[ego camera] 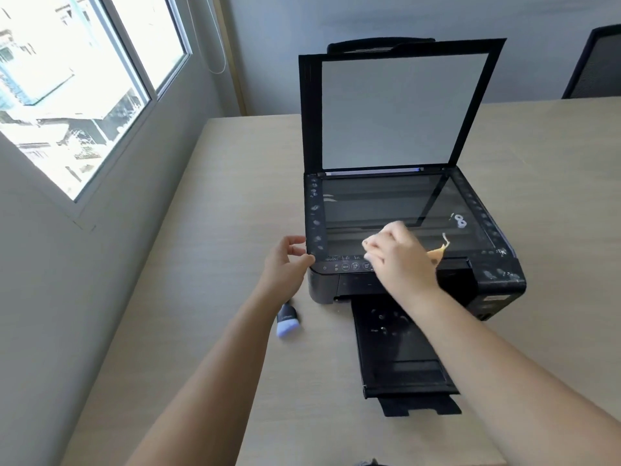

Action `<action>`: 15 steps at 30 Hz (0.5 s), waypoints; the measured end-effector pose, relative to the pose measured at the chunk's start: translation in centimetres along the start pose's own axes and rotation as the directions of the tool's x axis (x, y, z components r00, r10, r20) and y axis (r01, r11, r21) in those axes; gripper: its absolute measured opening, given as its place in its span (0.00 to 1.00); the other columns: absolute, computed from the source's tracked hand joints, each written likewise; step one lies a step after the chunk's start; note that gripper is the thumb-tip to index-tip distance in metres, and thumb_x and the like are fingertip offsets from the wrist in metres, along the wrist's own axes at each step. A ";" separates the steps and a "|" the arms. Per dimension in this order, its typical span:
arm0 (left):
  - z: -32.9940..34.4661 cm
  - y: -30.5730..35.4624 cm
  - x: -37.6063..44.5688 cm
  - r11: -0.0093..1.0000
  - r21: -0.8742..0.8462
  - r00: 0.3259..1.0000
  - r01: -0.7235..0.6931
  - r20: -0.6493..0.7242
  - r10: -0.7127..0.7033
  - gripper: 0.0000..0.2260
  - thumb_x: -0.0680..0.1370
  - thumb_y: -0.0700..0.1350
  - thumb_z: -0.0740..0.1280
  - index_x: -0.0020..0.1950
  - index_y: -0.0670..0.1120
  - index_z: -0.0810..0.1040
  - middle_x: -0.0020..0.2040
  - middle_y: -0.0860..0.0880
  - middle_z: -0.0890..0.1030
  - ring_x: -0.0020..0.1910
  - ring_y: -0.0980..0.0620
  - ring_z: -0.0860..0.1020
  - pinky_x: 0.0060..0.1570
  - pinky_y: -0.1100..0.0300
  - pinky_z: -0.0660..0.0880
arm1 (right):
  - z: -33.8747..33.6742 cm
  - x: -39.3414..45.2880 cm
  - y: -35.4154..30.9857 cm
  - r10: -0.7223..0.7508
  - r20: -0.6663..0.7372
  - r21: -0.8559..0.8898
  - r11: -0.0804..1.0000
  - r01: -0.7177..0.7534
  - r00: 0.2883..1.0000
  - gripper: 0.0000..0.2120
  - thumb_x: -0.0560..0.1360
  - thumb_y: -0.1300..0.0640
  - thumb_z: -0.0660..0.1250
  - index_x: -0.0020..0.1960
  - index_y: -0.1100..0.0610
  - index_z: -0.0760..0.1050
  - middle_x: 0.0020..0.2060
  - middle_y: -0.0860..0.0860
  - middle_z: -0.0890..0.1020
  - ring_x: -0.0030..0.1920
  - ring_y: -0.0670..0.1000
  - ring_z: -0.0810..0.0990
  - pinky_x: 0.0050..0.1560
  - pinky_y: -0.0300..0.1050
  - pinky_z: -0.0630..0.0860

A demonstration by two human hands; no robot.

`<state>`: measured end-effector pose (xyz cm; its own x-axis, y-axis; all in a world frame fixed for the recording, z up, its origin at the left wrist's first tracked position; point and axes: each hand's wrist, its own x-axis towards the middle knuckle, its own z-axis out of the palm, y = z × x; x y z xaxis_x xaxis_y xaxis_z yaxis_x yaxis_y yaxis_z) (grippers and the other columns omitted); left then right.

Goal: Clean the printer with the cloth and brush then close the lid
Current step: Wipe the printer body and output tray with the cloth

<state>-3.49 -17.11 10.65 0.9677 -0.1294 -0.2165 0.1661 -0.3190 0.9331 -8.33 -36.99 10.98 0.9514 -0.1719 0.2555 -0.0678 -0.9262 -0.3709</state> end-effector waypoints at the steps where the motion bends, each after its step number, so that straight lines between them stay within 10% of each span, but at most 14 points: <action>1: 0.2 -0.1 0.0 1.000 0.009 1.000 -0.005 0.004 0.005 0.13 0.76 0.41 0.67 0.60 0.51 0.74 0.49 0.51 0.77 0.35 0.57 0.72 0.35 0.63 0.68 | 1.1 -0.6 -0.2 -0.046 0.003 0.002 0.999 0.046 0.999 0.06 0.74 0.59 0.68 0.50 0.56 0.80 0.50 0.54 0.77 0.48 0.58 0.76 0.46 0.53 0.76; 6: 0.4 -0.3 0.3 0.999 0.030 1.000 -0.012 -0.019 0.012 0.15 0.77 0.42 0.65 0.63 0.50 0.73 0.53 0.51 0.75 0.35 0.56 0.71 0.30 0.63 0.68 | 2.8 -2.9 1.3 -0.262 -0.148 -0.026 0.965 0.261 0.954 0.12 0.70 0.68 0.72 0.52 0.57 0.82 0.46 0.55 0.80 0.40 0.58 0.75 0.42 0.53 0.76; 10: 0.2 -0.2 0.5 0.999 0.039 0.998 -0.006 -0.065 0.008 0.17 0.78 0.41 0.64 0.67 0.49 0.71 0.57 0.50 0.75 0.40 0.56 0.72 0.31 0.74 0.69 | 2.2 -2.0 3.7 -0.171 -0.200 -0.029 0.985 0.168 0.965 0.10 0.70 0.66 0.73 0.48 0.54 0.83 0.44 0.52 0.81 0.38 0.59 0.73 0.40 0.55 0.76; 15: 0.7 -0.2 1.0 0.998 0.057 0.999 -0.005 -0.051 0.008 0.19 0.79 0.38 0.60 0.70 0.48 0.70 0.60 0.51 0.76 0.43 0.58 0.74 0.39 0.68 0.69 | 4.1 -0.4 -1.2 -0.256 0.032 0.048 0.966 0.255 0.966 0.11 0.74 0.62 0.67 0.51 0.48 0.80 0.48 0.49 0.79 0.45 0.57 0.73 0.43 0.58 0.76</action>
<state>-2.72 -17.89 10.06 0.9775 -0.0835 -0.1939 0.1501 -0.3711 0.9164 -7.38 -34.45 7.63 0.9461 0.0820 0.3133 0.1912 -0.9223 -0.3358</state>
